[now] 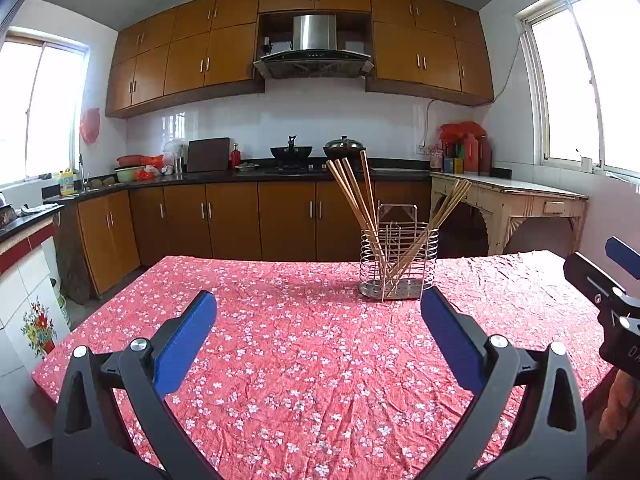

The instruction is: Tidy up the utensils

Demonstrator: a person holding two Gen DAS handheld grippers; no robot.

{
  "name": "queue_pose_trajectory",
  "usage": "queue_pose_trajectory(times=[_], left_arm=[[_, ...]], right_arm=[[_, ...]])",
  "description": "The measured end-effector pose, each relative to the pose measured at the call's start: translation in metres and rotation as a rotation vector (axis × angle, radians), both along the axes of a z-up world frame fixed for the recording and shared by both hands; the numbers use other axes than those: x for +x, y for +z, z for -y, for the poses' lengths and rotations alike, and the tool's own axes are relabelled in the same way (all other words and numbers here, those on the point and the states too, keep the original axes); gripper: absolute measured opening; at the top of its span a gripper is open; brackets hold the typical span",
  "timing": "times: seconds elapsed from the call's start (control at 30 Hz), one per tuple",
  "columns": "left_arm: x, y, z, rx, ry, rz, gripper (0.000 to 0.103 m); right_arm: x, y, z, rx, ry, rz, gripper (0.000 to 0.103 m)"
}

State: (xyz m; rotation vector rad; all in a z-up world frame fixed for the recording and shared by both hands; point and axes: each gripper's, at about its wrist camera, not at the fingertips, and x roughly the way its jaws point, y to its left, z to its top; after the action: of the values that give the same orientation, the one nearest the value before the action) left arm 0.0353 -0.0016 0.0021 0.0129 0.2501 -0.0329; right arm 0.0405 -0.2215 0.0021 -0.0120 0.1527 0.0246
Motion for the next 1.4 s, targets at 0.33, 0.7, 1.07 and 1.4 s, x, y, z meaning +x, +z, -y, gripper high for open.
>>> queue_pose_trajectory(times=[0.33, 0.7, 1.07, 1.4], left_arm=[[-0.003, -0.005, -0.004, -0.016, 0.0, 0.002, 0.101], [-0.001, -0.003, -0.003, -0.024, -0.013, -0.001, 0.101], [-0.001, -0.003, -0.002, -0.033, -0.017, -0.007, 0.101], [-0.001, -0.002, -0.002, -0.032, -0.017, -0.009, 0.101]], right_arm=[[0.001, -0.006, 0.004, 0.0, -0.004, 0.001, 0.099], [0.002, -0.009, 0.004, 0.009, 0.004, -0.001, 0.099], [0.003, -0.012, 0.006, 0.018, -0.003, -0.004, 0.099], [0.003, -0.012, 0.005, 0.022, 0.003, -0.007, 0.099]])
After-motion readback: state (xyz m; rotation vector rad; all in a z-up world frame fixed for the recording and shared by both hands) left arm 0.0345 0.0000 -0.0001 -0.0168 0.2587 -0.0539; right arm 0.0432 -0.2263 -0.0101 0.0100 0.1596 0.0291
